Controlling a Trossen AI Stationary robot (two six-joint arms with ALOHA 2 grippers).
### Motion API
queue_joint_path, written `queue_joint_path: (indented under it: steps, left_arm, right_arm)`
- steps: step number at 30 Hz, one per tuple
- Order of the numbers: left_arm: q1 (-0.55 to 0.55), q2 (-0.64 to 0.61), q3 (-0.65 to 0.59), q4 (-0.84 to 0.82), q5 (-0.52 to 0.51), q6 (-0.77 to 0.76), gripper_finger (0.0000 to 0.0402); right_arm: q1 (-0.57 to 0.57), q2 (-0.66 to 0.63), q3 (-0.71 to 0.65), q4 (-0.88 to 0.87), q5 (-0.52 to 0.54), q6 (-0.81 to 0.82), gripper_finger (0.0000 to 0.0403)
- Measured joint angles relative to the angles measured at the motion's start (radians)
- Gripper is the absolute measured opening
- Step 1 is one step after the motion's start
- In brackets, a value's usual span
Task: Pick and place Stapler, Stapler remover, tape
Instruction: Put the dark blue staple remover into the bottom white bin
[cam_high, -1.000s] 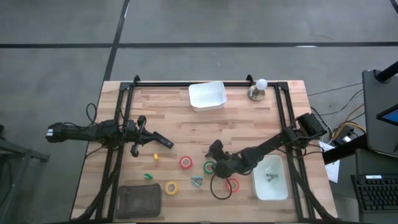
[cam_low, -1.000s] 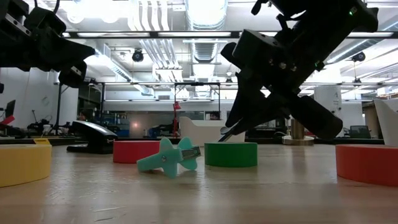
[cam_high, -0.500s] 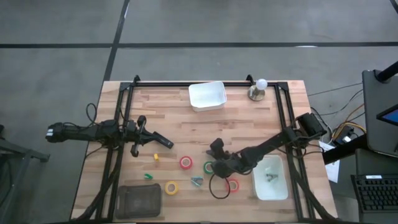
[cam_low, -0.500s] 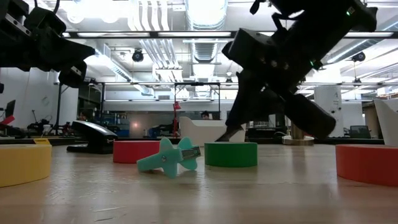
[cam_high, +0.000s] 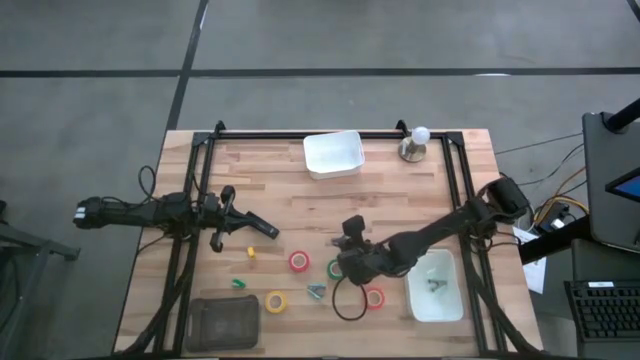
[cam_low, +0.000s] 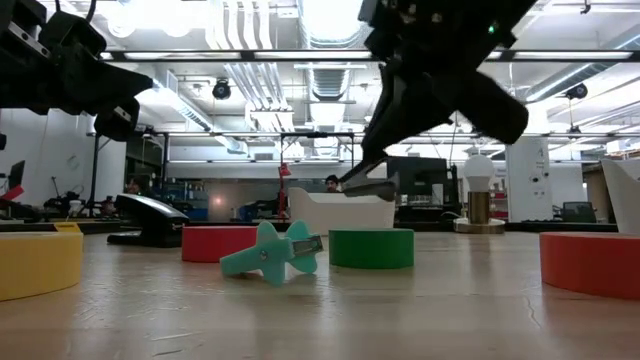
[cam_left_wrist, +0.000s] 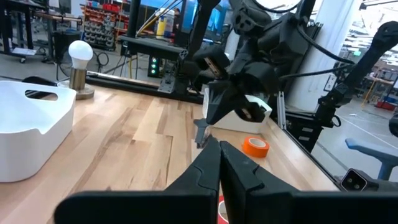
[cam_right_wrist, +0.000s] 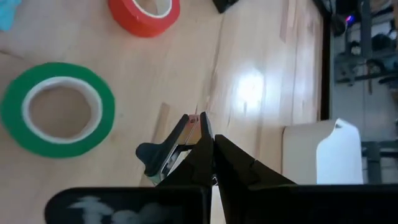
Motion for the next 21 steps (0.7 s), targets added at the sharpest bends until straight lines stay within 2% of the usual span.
queue_joint_path:
  steps: [11, 21]
  left_arm:
    - [0.000, 0.000, 0.000, -0.003, 0.000, 0.000, 0.0007]
    - [0.000, 0.000, 0.000, -0.003, 0.000, 0.000, 0.0007]
  right_arm:
    - [0.106, -0.138, 0.001, -0.124, 0.004, 0.228, 0.0008]
    - [0.233, -0.300, 0.000, -0.367, 0.004, 0.572, 0.0008]
